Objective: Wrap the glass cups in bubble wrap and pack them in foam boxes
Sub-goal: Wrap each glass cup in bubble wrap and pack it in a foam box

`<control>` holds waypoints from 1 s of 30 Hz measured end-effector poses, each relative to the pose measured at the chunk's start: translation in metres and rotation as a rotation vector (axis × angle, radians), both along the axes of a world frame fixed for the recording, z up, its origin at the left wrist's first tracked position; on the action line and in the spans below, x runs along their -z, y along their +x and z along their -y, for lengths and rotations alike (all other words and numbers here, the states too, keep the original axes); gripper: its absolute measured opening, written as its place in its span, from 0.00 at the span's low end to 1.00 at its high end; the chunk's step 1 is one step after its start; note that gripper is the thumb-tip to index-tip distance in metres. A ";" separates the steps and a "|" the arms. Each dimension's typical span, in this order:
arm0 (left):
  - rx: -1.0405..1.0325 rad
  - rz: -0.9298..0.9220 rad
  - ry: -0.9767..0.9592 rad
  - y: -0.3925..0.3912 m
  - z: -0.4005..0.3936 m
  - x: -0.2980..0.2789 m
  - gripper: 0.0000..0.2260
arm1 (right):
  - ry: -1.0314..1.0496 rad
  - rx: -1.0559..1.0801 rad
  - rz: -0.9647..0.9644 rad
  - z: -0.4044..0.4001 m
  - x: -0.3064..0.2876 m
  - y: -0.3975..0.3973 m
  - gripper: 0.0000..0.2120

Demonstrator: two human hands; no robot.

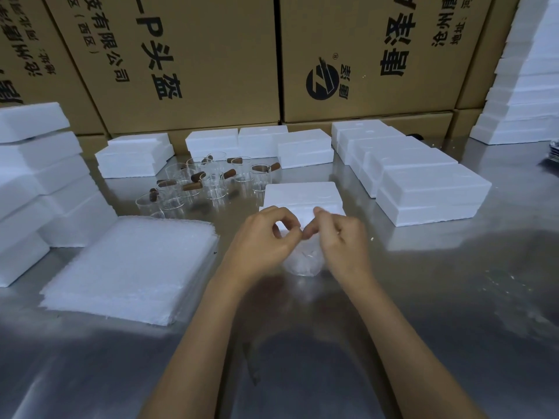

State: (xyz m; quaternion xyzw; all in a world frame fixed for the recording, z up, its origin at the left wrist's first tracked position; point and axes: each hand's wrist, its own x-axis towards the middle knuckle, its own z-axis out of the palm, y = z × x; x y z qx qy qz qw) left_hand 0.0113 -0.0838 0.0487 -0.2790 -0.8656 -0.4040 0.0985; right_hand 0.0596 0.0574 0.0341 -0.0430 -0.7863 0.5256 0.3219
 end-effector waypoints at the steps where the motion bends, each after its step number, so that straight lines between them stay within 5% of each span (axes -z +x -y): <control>1: 0.014 0.021 -0.010 0.000 0.000 0.000 0.05 | -0.085 0.039 -0.005 -0.004 -0.004 0.000 0.21; 5: 0.102 0.131 -0.155 -0.002 0.001 0.001 0.28 | 0.101 0.346 0.103 -0.025 -0.009 0.000 0.21; 9: 0.121 0.161 -0.326 -0.005 0.002 0.004 0.33 | 0.381 0.529 0.281 -0.033 -0.006 0.003 0.22; 15: 0.068 0.158 -0.318 -0.006 0.001 0.006 0.29 | 0.292 0.480 0.277 -0.036 -0.002 -0.003 0.21; 20: 0.008 0.087 -0.035 -0.004 0.002 0.002 0.22 | 0.211 0.486 0.242 -0.035 -0.001 -0.004 0.17; 25: -0.109 -0.103 0.141 -0.012 0.000 0.007 0.28 | 0.000 0.189 0.091 -0.025 -0.005 -0.005 0.18; 30: -0.204 -0.158 0.094 -0.026 0.000 0.030 0.33 | 0.169 0.055 0.188 -0.021 0.012 -0.011 0.22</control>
